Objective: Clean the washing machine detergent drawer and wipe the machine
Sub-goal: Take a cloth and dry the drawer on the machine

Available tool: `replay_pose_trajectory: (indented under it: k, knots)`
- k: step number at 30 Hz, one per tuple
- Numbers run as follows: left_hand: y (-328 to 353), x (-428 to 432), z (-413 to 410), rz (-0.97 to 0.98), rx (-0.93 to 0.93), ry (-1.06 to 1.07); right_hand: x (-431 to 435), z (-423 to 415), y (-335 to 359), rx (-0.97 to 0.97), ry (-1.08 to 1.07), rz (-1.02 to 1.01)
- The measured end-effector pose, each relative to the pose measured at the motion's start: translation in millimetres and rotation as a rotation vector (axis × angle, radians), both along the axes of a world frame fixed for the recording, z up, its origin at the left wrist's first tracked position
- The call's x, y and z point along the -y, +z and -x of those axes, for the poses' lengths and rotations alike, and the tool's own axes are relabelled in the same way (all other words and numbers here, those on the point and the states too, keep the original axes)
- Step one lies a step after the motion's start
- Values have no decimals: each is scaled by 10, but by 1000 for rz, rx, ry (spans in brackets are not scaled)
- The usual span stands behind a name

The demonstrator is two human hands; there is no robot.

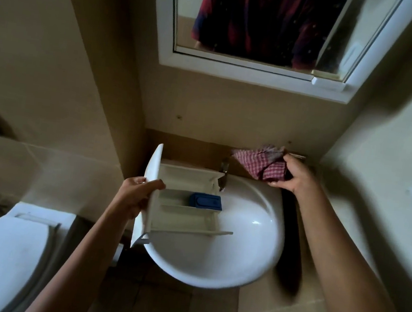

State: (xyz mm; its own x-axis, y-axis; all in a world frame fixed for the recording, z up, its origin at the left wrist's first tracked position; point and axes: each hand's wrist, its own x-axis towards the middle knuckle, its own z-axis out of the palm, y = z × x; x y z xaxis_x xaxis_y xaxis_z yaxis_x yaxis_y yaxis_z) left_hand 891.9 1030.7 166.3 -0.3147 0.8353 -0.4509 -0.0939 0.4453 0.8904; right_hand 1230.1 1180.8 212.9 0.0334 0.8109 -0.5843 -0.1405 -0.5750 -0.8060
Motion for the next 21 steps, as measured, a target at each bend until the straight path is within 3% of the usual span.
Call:
replay_pose_trajectory:
  k: [5,7,11,14,21]
  knots:
    - [-47,182,114,11,0,68,15,203,-317,438,80,-354]
    - [-46,263,153,15,5,86,123,377,-223,366,86,-361]
    - [-23,387,211,5,10,112,192,458,-144,47,128,-9]
    - [20,460,220,6,6,121,249,486,-114,-169,174,40]
    - [126,723,336,-8,40,182,422,809,-194,-178,259,-88]
